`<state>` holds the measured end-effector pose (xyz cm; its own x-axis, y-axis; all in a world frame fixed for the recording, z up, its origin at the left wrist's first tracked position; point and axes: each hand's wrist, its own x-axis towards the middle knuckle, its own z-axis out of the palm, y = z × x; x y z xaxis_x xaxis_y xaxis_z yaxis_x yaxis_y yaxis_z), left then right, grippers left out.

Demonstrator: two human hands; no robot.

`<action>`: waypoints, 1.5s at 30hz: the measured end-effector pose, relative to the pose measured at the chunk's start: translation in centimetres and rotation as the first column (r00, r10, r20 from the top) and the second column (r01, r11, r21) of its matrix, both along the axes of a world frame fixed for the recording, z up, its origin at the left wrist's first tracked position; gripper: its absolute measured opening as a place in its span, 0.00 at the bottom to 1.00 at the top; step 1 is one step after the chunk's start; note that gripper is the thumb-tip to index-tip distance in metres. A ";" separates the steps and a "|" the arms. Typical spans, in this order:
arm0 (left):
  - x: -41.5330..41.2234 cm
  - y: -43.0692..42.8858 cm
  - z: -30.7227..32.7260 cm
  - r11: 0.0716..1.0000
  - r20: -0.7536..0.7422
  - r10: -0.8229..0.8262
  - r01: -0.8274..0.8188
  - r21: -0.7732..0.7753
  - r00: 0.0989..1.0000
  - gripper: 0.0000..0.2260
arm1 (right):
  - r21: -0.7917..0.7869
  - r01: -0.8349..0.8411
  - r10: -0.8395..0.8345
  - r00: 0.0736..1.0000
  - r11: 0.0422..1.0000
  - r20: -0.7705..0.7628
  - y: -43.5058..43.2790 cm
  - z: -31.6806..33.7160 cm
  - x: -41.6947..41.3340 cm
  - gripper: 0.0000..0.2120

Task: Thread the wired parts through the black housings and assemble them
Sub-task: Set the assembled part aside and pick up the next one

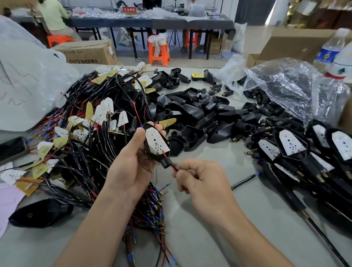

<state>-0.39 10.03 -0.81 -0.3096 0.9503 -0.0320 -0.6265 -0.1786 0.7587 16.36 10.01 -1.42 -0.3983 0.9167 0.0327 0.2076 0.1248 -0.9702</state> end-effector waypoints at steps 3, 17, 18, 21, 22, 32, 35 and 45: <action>0.0 -0.1 0.1 1.000 -0.031 -0.017 0.017 0.021 0.999 0.15 | 0.000 -0.012 0.012 1.000 1.000 0.012 0.0 0.2 0.2 0.14; -1.4 -0.8 0.4 0.996 -0.233 -0.074 0.062 -0.060 0.970 0.15 | 0.244 0.031 -0.092 0.966 0.969 0.243 0.7 0.5 0.7 0.16; -1.2 -0.8 0.3 0.996 -0.272 -0.075 0.057 -0.074 0.959 0.13 | 0.259 0.047 -0.114 0.962 0.965 0.247 0.8 0.5 0.6 0.16; -0.9 -0.7 0.4 0.996 -0.298 -0.060 0.038 -0.079 0.953 0.12 | 0.323 0.064 -0.164 0.942 0.944 0.292 1.0 0.5 0.5 0.13; -0.9 -0.7 0.5 0.997 -0.288 -0.053 0.036 -0.066 0.956 0.11 | 0.345 0.065 -0.178 0.935 0.936 0.305 1.1 0.5 0.5 0.12; -1.2 -1.7 0.5 0.988 -0.374 -0.153 0.131 -0.083 0.915 0.19 | 0.578 0.003 -0.279 0.877 0.816 0.390 4.2 5.0 0.0 0.07; -0.9 -1.5 0.7 0.998 -0.307 -0.045 0.030 -0.051 0.951 0.21 | 0.603 -0.077 -0.329 0.779 0.794 0.534 5.1 6.6 0.0 0.04; -1.3 -1.9 1.0 0.996 -0.303 0.091 -0.085 0.034 0.949 0.14 | -0.252 0.268 -0.319 0.929 0.930 -0.188 3.5 2.3 -1.1 0.12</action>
<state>-1.67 8.14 0.15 -0.3838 0.9185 0.0954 -0.3478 -0.2395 0.9064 15.27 13.50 0.83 -0.1161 0.9853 -0.1253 -0.0216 -0.1287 -0.9915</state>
